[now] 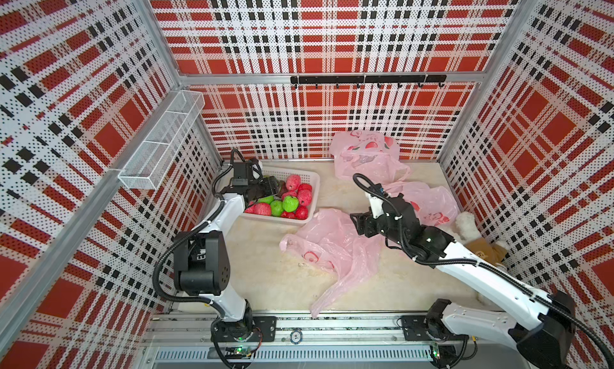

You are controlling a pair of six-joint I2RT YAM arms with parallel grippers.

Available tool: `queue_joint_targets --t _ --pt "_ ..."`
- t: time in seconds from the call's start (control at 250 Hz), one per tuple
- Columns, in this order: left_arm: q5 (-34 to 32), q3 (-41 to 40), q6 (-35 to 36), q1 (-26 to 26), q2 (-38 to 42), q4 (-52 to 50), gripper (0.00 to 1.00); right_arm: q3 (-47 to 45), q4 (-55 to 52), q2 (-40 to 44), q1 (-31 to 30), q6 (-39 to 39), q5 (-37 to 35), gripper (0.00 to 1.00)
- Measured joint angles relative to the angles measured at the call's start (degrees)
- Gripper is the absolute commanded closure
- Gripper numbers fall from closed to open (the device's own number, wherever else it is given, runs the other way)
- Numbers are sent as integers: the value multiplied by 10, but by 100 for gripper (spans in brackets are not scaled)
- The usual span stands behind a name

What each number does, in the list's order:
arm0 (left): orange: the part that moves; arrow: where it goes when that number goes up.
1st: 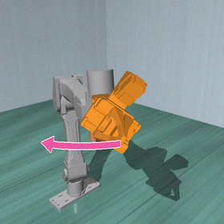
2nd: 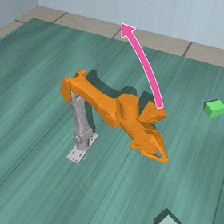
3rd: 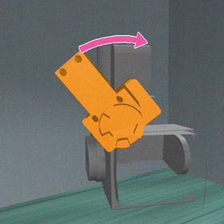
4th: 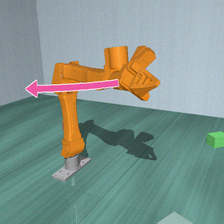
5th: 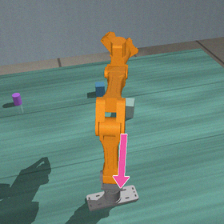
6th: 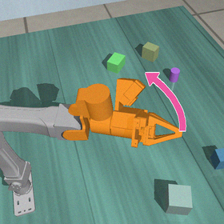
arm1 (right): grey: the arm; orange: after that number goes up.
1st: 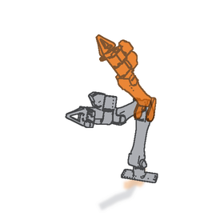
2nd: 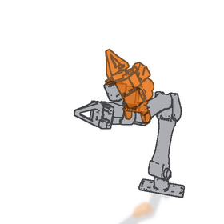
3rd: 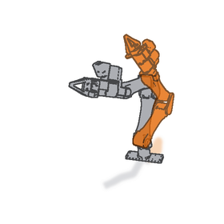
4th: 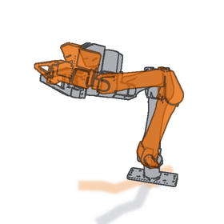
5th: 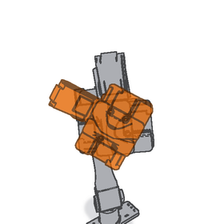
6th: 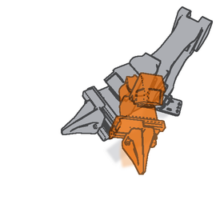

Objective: Untie the knot of a plastic bag & take out the apple
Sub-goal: Place the apple in the basket, then reset both arms

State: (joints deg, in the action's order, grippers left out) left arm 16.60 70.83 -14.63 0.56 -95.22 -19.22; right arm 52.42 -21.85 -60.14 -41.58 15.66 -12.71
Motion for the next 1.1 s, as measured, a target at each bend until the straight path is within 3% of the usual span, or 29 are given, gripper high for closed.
queue_joint_targets --t 0.112,0.268,0.556,0.86,1.1 --pt "-25 2 15 4 0 -13 15 -33 -23 57 17 -1 -40 14" --pt "-47 9 31 8 10 -31 12 -57 -54 123 20 -7 -114 0" --pt "-70 12 53 9 59 -49 10 -112 -79 210 32 -44 -261 0" --pt "-106 8 79 11 130 -60 0 -309 89 306 64 -115 -340 0" --pt "-153 -138 72 -1 242 -1 0 -370 207 259 131 -138 -321 0"
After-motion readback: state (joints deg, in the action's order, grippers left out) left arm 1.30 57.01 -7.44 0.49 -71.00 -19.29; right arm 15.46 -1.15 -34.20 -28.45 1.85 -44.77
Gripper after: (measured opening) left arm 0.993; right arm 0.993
